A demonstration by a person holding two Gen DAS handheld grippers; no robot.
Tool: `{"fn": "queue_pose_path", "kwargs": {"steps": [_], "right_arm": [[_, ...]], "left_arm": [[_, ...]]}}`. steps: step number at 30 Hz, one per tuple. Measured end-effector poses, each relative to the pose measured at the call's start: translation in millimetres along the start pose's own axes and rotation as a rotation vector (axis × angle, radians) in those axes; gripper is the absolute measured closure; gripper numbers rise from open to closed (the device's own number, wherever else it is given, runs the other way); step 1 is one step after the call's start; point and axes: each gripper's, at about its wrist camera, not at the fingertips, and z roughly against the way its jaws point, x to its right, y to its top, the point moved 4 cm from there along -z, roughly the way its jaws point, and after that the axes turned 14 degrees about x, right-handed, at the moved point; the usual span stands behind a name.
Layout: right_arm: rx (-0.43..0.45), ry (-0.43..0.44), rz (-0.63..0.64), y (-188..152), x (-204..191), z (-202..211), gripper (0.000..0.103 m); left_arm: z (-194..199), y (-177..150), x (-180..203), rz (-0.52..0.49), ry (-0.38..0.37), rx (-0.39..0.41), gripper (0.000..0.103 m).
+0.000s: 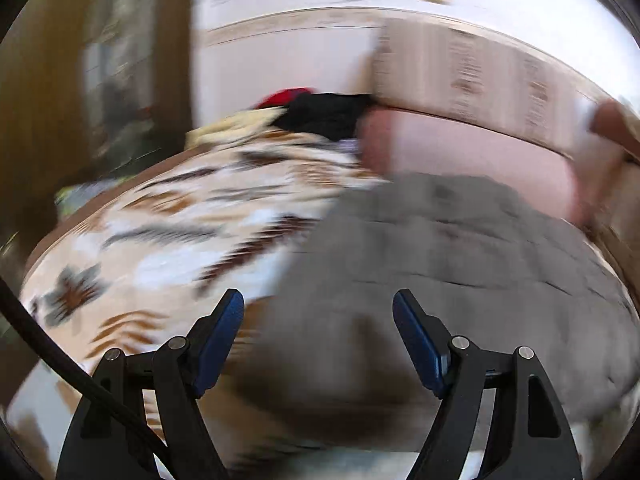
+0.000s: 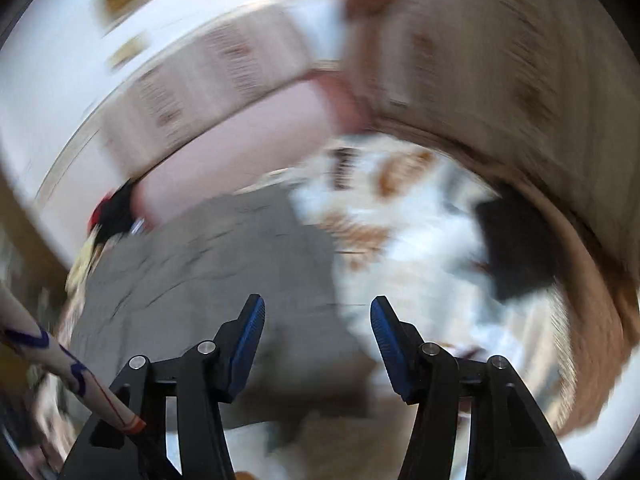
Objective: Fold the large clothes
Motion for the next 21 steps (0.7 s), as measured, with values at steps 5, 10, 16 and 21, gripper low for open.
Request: {"fn": "queue_pose_path", "kwargs": {"steps": [5, 10, 16, 21], "right_arm": [[-0.043, 0.106, 0.189, -24.0, -78.2, -24.5, 0.042], [-0.089, 0.077, 0.298, -46.1, -108.1, -56.7, 0.042], [-0.147, 0.073, 0.313, -67.3, -98.2, -74.5, 0.038], [-0.12, 0.074, 0.338, -68.7, -97.8, -70.8, 0.036]], "left_arm": [[-7.4, -11.3, 67.6, -0.095, -0.12, -0.038, 0.026], [-36.0, -28.7, 86.6, -0.133, -0.111, -0.125, 0.025], [-52.4, -42.5, 92.0, -0.159, -0.098, -0.141, 0.019], [-49.5, -44.6, 92.0, -0.169, -0.095, -0.119, 0.019]]}}
